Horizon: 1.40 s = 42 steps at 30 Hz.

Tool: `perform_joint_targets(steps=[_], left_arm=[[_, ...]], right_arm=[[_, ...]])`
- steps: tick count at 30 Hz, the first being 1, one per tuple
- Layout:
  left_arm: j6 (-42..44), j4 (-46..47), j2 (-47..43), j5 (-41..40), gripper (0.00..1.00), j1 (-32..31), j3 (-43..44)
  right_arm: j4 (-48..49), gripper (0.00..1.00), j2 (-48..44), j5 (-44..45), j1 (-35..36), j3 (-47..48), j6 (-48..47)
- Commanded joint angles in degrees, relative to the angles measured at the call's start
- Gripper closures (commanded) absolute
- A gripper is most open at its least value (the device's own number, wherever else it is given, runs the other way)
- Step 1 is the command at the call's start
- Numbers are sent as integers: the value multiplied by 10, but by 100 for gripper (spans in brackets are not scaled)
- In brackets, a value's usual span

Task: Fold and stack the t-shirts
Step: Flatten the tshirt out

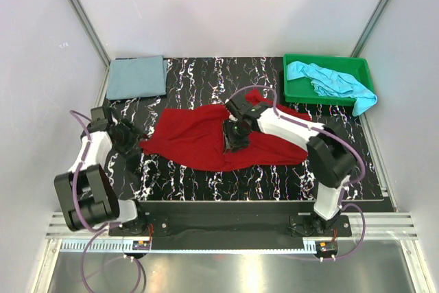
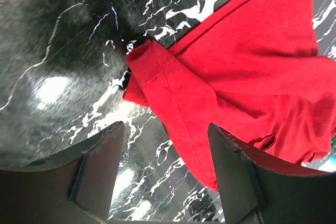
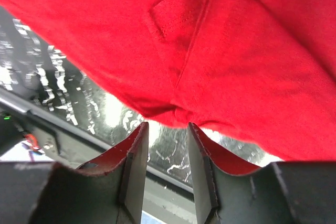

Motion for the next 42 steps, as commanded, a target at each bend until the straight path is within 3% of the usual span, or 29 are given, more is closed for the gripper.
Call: perform_joint_targets(steps=[1,7,16,19,20,23,35,42], left_arm=[[13,36,32,54,31,7,17],[13,41,41,52,31,15,26],[-1,57,31,73,32,15,0],[5,57,25,73,32,15,-3],[6,57,25,73,32,15,-5],[6,58,27,80,32,15,-10],[17,60,24,82,32,15,-18],[20,62,23,82,32,14,-14]], right_arm=[[-7,57,34,14,10,54,-9],[-48,54,94,59,42,95,-40],[-80,58,135,102,65,121,-80],[-81,62,137,108,77,119,-81],[-82,69,141,107,77,118,-80],[-81,71,147,110,78,110,-73],[-82,67,136,142,86,83,-68],[-83,81,125,165,86,84,-74]])
